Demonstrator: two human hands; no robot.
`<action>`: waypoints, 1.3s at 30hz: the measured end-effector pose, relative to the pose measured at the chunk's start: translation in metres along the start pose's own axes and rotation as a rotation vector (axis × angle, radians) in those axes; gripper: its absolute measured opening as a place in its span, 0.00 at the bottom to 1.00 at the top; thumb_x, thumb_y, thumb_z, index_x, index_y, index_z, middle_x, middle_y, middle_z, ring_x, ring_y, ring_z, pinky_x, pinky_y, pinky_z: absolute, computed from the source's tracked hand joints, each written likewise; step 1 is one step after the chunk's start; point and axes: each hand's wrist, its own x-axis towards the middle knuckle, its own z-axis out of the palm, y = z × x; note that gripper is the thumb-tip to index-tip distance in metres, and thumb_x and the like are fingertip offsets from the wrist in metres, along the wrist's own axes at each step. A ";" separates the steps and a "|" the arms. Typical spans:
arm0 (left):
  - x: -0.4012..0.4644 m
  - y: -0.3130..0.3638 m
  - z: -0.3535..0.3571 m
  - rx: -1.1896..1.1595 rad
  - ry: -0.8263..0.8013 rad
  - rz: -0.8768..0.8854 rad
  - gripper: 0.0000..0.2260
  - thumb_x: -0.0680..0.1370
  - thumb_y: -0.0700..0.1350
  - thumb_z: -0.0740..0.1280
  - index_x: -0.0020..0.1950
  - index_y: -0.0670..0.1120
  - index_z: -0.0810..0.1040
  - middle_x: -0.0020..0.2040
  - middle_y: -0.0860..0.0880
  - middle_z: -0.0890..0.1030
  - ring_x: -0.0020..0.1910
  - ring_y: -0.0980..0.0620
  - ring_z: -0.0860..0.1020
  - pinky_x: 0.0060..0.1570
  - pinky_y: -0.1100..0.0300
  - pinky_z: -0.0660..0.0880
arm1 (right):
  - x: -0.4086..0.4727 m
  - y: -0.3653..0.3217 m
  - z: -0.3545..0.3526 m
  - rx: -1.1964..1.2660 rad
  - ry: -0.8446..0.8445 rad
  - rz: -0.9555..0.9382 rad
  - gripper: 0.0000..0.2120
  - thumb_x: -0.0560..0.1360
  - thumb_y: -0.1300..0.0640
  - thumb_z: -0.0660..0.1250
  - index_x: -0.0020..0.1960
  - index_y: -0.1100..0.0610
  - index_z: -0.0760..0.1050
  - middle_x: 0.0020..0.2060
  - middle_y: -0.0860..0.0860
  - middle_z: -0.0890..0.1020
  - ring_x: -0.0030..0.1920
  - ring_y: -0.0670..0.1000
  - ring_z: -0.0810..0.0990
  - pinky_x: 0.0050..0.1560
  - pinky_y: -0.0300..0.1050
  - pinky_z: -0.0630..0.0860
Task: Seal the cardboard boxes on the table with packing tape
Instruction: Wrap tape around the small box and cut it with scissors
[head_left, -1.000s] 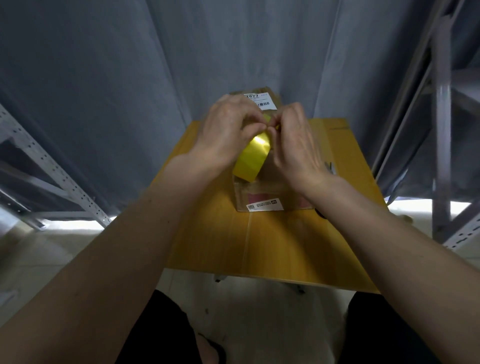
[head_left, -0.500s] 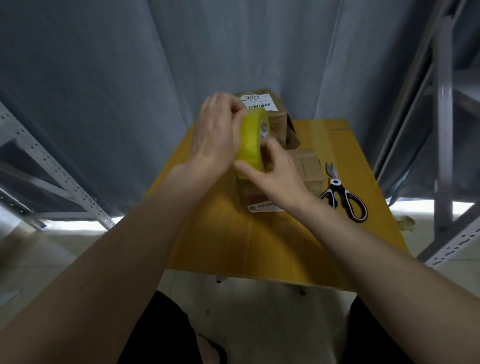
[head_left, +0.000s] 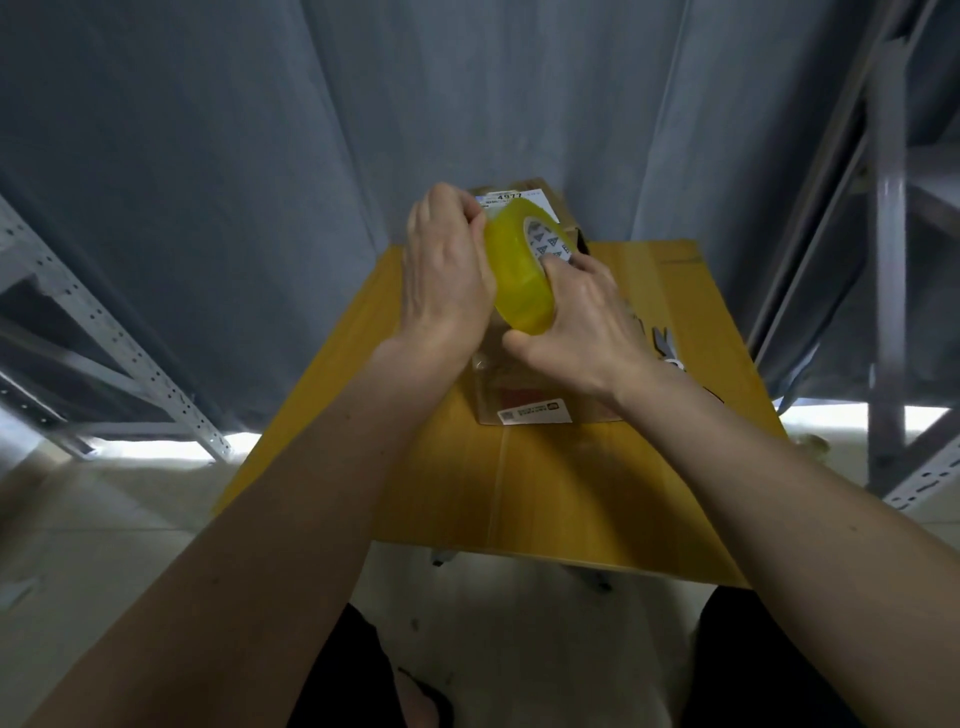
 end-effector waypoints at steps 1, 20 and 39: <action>-0.001 0.000 0.001 0.008 -0.008 0.008 0.05 0.81 0.36 0.59 0.50 0.36 0.73 0.45 0.45 0.72 0.45 0.52 0.68 0.45 0.67 0.60 | -0.001 0.000 -0.001 -0.008 0.001 -0.004 0.21 0.66 0.50 0.73 0.55 0.58 0.74 0.50 0.54 0.80 0.60 0.57 0.74 0.67 0.47 0.64; 0.007 -0.015 0.015 -0.258 -0.227 -0.468 0.05 0.77 0.44 0.69 0.43 0.54 0.80 0.46 0.54 0.82 0.49 0.55 0.79 0.51 0.63 0.76 | 0.006 0.026 0.003 -0.144 0.006 0.018 0.28 0.64 0.50 0.75 0.60 0.60 0.72 0.56 0.54 0.70 0.60 0.56 0.68 0.60 0.52 0.68; 0.016 0.001 0.004 -0.977 -0.386 -1.209 0.11 0.80 0.33 0.62 0.62 0.35 0.74 0.51 0.37 0.81 0.30 0.47 0.82 0.25 0.60 0.79 | 0.038 0.005 0.014 1.665 0.358 0.677 0.18 0.73 0.67 0.69 0.62 0.65 0.72 0.58 0.64 0.80 0.57 0.61 0.81 0.59 0.60 0.77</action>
